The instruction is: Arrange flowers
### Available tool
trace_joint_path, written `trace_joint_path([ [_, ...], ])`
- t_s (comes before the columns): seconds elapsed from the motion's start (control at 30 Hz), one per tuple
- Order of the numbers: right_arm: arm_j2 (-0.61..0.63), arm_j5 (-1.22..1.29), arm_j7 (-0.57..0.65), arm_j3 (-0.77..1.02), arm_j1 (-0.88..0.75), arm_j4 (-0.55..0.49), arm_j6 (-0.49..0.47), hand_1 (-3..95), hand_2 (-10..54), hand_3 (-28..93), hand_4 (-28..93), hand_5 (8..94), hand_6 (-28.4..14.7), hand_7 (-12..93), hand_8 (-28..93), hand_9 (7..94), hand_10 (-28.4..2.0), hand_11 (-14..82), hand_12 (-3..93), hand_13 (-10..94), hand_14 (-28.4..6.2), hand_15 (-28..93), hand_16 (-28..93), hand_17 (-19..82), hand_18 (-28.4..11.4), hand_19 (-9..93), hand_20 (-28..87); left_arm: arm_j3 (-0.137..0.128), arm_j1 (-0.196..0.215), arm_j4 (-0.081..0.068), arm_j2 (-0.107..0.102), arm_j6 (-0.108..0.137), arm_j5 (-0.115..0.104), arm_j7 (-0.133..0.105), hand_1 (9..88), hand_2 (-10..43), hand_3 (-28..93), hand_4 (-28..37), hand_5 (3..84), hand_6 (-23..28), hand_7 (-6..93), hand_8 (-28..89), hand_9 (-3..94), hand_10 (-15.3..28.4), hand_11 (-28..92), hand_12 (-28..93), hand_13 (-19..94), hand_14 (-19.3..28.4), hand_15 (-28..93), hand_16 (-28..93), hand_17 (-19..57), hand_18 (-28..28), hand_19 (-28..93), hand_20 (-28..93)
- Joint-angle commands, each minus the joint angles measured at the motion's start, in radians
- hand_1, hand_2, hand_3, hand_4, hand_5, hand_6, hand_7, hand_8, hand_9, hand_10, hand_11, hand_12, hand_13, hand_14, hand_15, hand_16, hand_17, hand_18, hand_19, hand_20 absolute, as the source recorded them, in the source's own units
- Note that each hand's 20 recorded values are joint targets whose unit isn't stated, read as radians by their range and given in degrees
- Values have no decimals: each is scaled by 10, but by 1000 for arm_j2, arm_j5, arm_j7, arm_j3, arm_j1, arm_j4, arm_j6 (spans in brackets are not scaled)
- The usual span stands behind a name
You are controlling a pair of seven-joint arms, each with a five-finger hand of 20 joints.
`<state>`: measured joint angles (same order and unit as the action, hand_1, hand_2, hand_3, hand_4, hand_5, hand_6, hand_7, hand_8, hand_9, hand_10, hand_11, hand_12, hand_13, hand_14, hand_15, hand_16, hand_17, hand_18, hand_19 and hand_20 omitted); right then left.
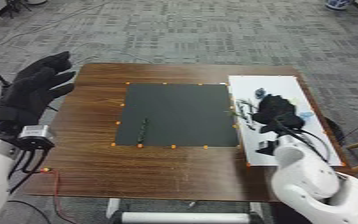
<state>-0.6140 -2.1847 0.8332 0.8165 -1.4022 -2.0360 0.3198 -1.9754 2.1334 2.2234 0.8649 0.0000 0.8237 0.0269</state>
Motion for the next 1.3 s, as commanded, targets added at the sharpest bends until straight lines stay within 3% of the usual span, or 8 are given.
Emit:
trace_joint_path([
  [0.03, -251, 22, -41, -158, 189, 94, -77, 369, -83, 873, -149, 761, 19, 527, 291, 818, -87, 705, 622, 776, -103, 857, 512, 534, -227, 932, 703, 20, -27, -8, -8, 1, -1, 8, 260, -46, 675, -264, 225, 13, 203, -99, 160, 92, 219, 198, 69, 119, 429, -44, -107, 190, 392, 117],
  [0.43, -452, 80, -20, -374, 392, 361, -236, 341, -42, 871, -147, 776, 29, 518, 298, 834, -83, 699, 621, 794, -96, 855, 506, 554, -223, 932, 709, 39, -46, -15, -18, -8, -2, 9, 260, -46, 675, -262, 226, 14, 200, -98, 160, 91, 217, 197, 69, 120, 429, -43, -107, 191, 392, 117],
  [0.57, -482, 114, -46, -373, 395, 366, -323, 302, 20, 888, -151, 796, 34, 509, 302, 855, -82, 693, 609, 813, -92, 851, 494, 575, -222, 932, 711, 34, -50, -12, -29, 2, 2, 2, 260, -44, 673, -259, 225, 15, 199, -97, 159, 91, 215, 197, 68, 120, 428, -44, -107, 190, 392, 117],
  [0.73, -516, 203, -62, -347, 384, 356, -344, 260, 98, 896, -137, 815, 32, 504, 291, 873, -79, 691, 599, 830, -90, 846, 486, 594, -221, 932, 712, 44, -95, -23, -67, -12, -1, 12, 263, -41, 668, -255, 226, 17, 195, -96, 159, 92, 214, 197, 68, 121, 426, -43, -107, 191, 392, 117],
  [0.97, -549, 299, -58, -290, 358, 353, -389, 234, 153, 896, -122, 825, 26, 512, 225, 880, -79, 686, 591, 839, -89, 841, 480, 605, -220, 932, 711, 84, -169, -36, -115, -37, -4, 26, 264, -39, 664, -249, 223, 18, 193, -93, 156, 91, 214, 198, 68, 121, 425, -41, -108, 193, 392, 117],
  [1.17, -578, 257, -27, -277, 346, 390, -398, 220, 190, 891, -119, 830, 21, 527, 110, 885, -79, 675, 596, 840, -90, 838, 482, 606, -217, 932, 709, 104, -185, -38, -117, -40, -6, 26, 264, -39, 662, -245, 222, 17, 191, -91, 155, 91, 213, 199, 66, 120, 420, -40, -109, 193, 392, 116],
  [1.23, -589, 250, -23, -270, 339, 398, -396, 220, 201, 887, -122, 833, 20, 553, -11, 885, -79, 674, 595, 840, -90, 838, 482, 607, -217, 932, 707, 107, -181, -38, -114, -36, -6, 25, 263, -39, 663, -244, 222, 17, 191, -91, 154, 90, 212, 199, 66, 120, 420, -39, -109, 193, 391, 116],
  [1.3, -590, 241, -19, -277, 339, 404, -379, 239, 167, 884, -131, 837, 23, 544, -34, 886, -77, 669, 594, 842, -88, 835, 480, 610, -216, 932, 702, 112, -184, -39, -112, -38, -7, 26, 263, -39, 662, -244, 222, 18, 190, -91, 154, 91, 212, 199, 66, 121, 420, -38, -109, 192, 391, 116],
])
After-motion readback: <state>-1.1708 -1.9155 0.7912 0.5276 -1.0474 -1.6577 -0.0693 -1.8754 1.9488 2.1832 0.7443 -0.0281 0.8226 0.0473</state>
